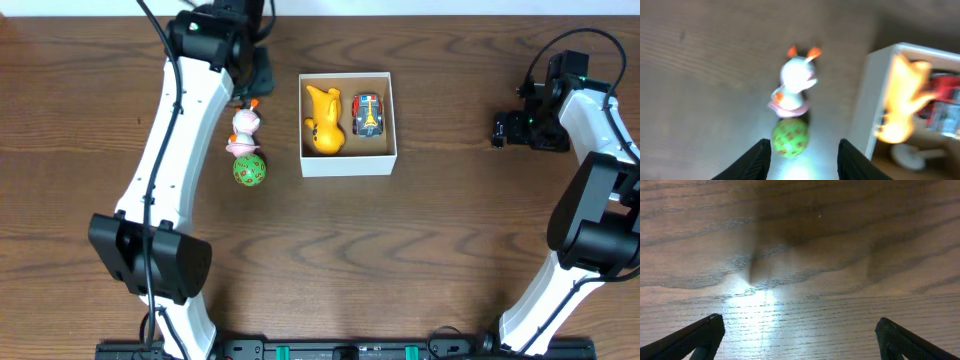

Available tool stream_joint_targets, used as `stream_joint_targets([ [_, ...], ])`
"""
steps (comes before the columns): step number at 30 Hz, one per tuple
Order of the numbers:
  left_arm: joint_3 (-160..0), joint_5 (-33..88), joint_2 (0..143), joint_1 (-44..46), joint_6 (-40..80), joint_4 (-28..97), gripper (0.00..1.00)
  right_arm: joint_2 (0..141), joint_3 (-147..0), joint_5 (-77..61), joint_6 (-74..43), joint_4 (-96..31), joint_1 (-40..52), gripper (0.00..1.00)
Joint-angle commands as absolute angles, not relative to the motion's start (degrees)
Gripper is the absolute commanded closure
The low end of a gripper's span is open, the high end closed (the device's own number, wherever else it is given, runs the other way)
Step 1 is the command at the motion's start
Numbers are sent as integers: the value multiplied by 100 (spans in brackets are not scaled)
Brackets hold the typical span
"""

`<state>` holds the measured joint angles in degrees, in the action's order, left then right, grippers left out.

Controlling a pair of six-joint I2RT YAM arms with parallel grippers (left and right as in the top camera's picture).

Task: Pack container
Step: 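Move the left gripper left and lower it onto the white chick toy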

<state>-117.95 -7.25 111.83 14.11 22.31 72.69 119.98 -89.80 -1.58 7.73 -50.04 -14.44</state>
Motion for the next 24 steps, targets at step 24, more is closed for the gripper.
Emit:
stream_joint_targets([
  [24, -9177, -919, 11618, 873, 2303, 4877, 29, 11939, -8965, -196, 731, -5009, -1396, 1],
])
